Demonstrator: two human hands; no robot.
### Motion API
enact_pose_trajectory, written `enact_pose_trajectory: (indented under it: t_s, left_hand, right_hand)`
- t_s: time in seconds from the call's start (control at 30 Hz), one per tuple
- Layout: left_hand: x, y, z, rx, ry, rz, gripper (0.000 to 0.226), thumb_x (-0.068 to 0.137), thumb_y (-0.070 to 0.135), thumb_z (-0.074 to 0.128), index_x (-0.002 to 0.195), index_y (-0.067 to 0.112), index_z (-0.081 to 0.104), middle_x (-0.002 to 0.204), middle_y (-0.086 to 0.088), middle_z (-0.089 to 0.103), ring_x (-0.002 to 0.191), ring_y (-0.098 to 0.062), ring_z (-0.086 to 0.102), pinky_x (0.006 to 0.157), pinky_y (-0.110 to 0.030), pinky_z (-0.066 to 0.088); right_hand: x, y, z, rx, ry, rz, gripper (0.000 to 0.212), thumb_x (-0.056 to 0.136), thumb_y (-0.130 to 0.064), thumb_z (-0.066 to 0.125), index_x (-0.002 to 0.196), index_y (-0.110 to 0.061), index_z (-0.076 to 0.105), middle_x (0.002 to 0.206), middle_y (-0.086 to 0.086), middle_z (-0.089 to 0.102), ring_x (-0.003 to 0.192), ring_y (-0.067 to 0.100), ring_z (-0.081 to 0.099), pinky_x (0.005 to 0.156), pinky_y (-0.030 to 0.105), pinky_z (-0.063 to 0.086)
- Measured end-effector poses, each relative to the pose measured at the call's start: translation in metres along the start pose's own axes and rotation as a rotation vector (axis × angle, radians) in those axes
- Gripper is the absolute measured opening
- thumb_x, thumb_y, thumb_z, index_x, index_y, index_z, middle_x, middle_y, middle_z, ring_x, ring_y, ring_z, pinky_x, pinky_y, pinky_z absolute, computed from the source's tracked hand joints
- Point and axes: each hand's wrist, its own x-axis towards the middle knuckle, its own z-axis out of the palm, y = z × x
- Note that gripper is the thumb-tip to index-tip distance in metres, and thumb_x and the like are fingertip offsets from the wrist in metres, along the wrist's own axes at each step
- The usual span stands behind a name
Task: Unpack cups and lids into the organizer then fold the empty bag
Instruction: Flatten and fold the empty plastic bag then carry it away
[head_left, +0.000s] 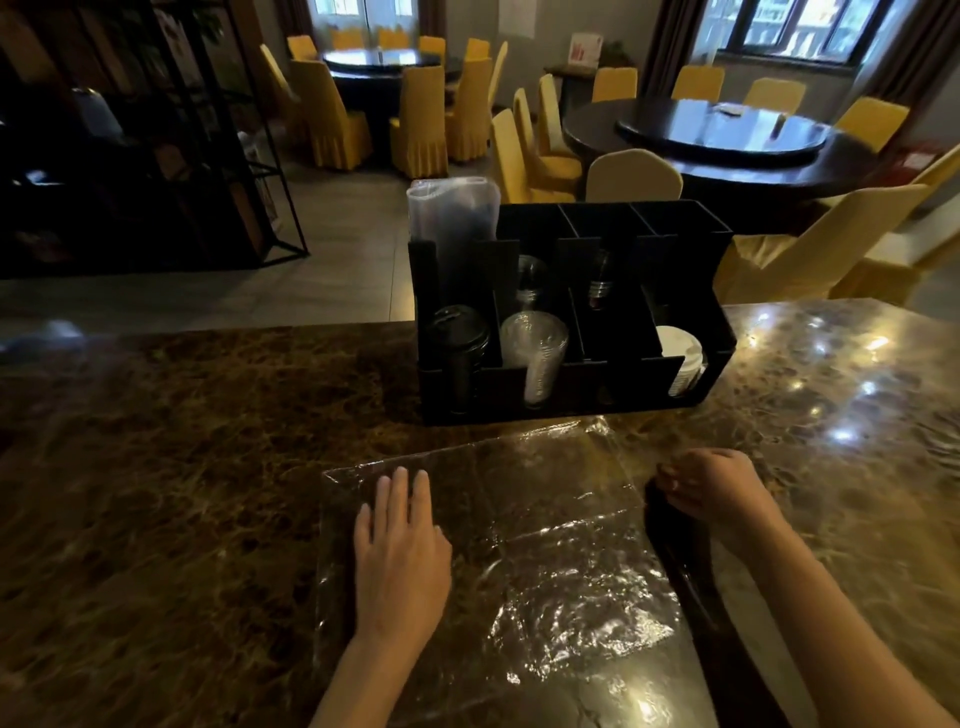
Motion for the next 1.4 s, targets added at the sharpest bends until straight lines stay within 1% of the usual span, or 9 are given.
enact_pose_trajectory:
  t_s: [0.17,0.27,0.43,0.77,0.83,0.93,1.03,1.2,1.4]
  left_hand:
    - [-0.021,0.027,0.022,0.072,-0.125,0.134,0.064,0.098,0.051,0.010,0.156,0.022,0.006,0.166,-0.002,0.003,0.153,-0.023,-0.001,0.123,-0.048,0.005]
    - [-0.024,0.029,0.022,0.091,-0.132,0.139,0.069,0.096,0.053,0.008,0.153,0.020,0.027,0.163,-0.004,0.021,0.151,-0.026,0.016,0.120,-0.052,0.018]
    - [-0.027,0.023,0.022,0.073,-0.092,0.174,0.063,0.096,0.052,0.028,0.146,0.018,0.046,0.155,-0.007,0.041,0.143,-0.028,0.036,0.113,-0.053,0.033]
    - [-0.027,0.018,0.023,-0.040,-0.088,0.216,0.061,0.099,0.057,0.015,0.155,0.033,0.019,0.164,0.002,0.008,0.153,-0.023,0.004,0.121,-0.048,0.004]
    - [-0.025,0.018,0.017,-0.389,-0.089,0.118,0.051,0.102,0.051,0.023,0.151,0.036,0.028,0.163,0.012,0.010,0.152,-0.013,0.004,0.122,-0.039,0.006]
    - [-0.023,0.014,-0.017,-1.152,-0.055,-0.236,0.025,0.103,0.033,0.042,0.120,0.041,0.058,0.138,0.008,0.058,0.125,-0.002,0.054,0.106,-0.034,0.045]
    - [-0.023,-0.010,-0.042,-1.586,-0.119,-0.448,0.039,0.104,0.039,0.038,0.106,0.023,0.074,0.104,-0.006,0.077,0.096,-0.020,0.073,0.078,-0.037,0.058]
    - [-0.033,-0.047,-0.054,-1.512,-0.104,-0.573,0.042,0.100,0.046,0.047,0.103,0.010,0.070,0.084,-0.011,0.078,0.074,-0.027,0.075,0.058,-0.029,0.057]
    - [-0.041,-0.072,-0.053,-1.453,-0.015,-0.673,0.035,0.100,0.030,0.053,0.089,0.001,0.069,0.067,-0.010,0.070,0.059,-0.023,0.066,0.049,-0.025,0.053]
  right_hand:
    - [-0.020,0.017,0.012,-0.671,-0.014,-0.183,0.020,0.096,-0.014,0.056,0.091,0.003,0.064,0.080,0.016,0.065,0.067,0.026,0.060,0.059,0.033,0.045]
    - [-0.027,0.028,0.029,-0.918,-0.049,-0.272,0.025,0.095,-0.026,0.063,0.091,-0.001,0.059,0.082,0.008,0.062,0.071,0.023,0.059,0.053,0.028,0.040]
    - [-0.037,0.026,0.021,-0.644,-0.165,-0.192,0.011,0.087,-0.011,0.073,0.082,-0.010,0.063,0.076,0.004,0.067,0.067,0.018,0.065,0.052,0.024,0.043]
    - [-0.110,-0.051,0.051,-0.445,-0.584,-0.425,0.021,0.089,-0.018,0.070,0.074,-0.009,0.059,0.058,0.000,0.055,0.049,0.009,0.050,0.046,0.020,0.042]
    - [-0.132,-0.050,0.082,-0.580,-0.555,-0.567,0.020,0.091,-0.018,0.068,0.074,-0.016,0.059,0.063,-0.006,0.058,0.050,-0.001,0.052,0.049,0.015,0.042]
    - [-0.161,-0.041,0.133,-0.818,-0.495,-0.769,0.016,0.094,-0.035,0.063,0.082,-0.024,0.061,0.070,-0.006,0.060,0.056,0.001,0.056,0.050,0.017,0.043]
    - [-0.177,-0.026,0.167,-0.811,-0.535,-0.793,0.030,0.097,-0.047,0.052,0.079,-0.024,0.060,0.067,-0.006,0.060,0.055,0.001,0.053,0.049,0.016,0.041]
    - [-0.166,0.005,0.164,-0.806,-0.452,-0.855,0.030,0.102,-0.033,0.050,0.074,-0.023,0.055,0.069,-0.008,0.053,0.057,0.002,0.048,0.053,0.015,0.036]
    - [-0.150,0.039,0.151,-0.926,-0.426,-0.864,0.021,0.101,-0.027,0.053,0.115,-0.019,0.066,0.107,-0.008,0.060,0.101,0.011,0.056,0.085,0.021,0.043]
